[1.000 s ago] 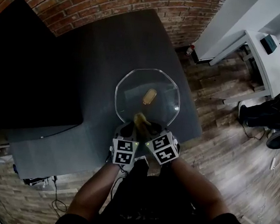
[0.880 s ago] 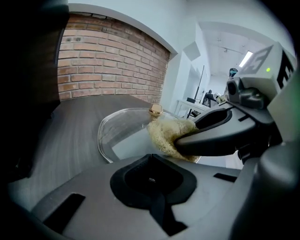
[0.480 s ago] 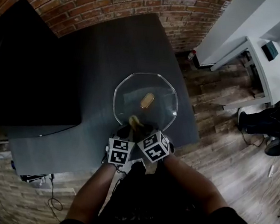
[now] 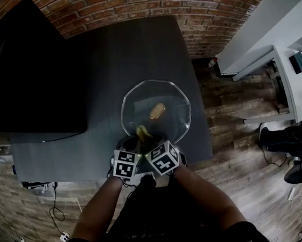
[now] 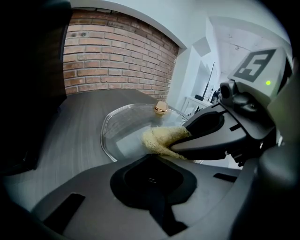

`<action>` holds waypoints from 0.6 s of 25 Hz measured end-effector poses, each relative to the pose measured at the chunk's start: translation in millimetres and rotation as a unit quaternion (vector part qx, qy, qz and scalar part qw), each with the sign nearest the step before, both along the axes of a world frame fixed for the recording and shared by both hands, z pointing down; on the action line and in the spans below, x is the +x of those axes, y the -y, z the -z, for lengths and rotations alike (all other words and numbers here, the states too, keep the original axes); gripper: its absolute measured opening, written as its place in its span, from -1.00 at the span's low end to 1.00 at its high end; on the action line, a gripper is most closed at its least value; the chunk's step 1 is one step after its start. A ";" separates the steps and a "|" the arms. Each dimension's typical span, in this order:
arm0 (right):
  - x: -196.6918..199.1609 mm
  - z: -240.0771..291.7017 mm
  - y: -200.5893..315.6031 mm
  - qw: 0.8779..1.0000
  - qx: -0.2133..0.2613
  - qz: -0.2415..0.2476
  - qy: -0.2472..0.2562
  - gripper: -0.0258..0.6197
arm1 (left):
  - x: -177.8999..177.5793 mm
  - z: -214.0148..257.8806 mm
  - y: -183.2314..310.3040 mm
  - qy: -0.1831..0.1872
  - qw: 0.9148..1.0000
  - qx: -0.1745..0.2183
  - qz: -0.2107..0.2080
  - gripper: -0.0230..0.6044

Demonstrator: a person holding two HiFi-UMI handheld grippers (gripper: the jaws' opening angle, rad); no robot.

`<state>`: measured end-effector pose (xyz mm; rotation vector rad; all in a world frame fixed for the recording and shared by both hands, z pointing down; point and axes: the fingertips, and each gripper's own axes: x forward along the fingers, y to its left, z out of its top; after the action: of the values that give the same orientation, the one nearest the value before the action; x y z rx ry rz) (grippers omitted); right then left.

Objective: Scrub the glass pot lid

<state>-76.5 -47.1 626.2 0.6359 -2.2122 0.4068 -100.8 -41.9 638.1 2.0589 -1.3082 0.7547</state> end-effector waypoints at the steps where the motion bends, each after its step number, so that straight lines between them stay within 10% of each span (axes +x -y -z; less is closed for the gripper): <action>1: 1.0 0.3 1.5 1.000 -0.001 0.001 0.000 -0.76 | -0.4 0.1 0.3 0.000 1.000 -0.001 0.002 -0.82; 15: 37.7 4.6 29.0 0.999 -0.013 -0.035 0.008 -0.76 | -3.7 -2.5 3.9 -0.002 1.000 -0.004 0.017 -0.82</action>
<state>-38.8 -76.1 621.6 0.6994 -2.2013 0.4765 -104.6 -45.8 640.6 2.0260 -1.3314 0.7401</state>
